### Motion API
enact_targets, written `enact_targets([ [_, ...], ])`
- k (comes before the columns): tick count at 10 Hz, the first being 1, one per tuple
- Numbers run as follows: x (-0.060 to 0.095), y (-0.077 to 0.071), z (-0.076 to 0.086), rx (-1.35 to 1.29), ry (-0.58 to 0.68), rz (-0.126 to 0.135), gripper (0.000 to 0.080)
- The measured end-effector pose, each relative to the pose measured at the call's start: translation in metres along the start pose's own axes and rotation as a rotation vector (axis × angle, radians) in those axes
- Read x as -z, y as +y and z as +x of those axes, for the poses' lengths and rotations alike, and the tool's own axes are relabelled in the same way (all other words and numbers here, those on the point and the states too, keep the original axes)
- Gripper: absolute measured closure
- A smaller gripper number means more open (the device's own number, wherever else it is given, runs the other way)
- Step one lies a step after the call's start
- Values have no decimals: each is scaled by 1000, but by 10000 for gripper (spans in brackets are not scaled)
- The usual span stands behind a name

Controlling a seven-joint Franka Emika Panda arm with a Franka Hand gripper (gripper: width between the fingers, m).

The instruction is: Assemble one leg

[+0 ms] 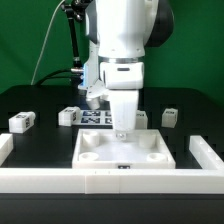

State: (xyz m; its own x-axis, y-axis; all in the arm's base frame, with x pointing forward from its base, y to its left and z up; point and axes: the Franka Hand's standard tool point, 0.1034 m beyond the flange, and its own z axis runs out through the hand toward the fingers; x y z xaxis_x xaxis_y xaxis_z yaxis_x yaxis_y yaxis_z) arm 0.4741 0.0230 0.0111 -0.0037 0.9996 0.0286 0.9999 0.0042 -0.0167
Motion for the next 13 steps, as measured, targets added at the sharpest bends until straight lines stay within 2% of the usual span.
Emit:
enact_targets([
  [2, 0, 9, 20, 25, 16, -17, 739],
  [4, -1, 15, 32, 8, 22, -24, 739],
  [7, -1, 17, 49, -16, 23, -14, 739],
  [9, -1, 16, 48, -21, 22, -11, 739],
  [10, -1, 16, 47, -21, 22, -11, 658],
  [11, -1, 16, 47, -21, 22, -11, 522],
  [12, -1, 16, 47, -22, 22, -11, 522],
  [13, -1, 16, 47, -22, 22, -11, 339],
])
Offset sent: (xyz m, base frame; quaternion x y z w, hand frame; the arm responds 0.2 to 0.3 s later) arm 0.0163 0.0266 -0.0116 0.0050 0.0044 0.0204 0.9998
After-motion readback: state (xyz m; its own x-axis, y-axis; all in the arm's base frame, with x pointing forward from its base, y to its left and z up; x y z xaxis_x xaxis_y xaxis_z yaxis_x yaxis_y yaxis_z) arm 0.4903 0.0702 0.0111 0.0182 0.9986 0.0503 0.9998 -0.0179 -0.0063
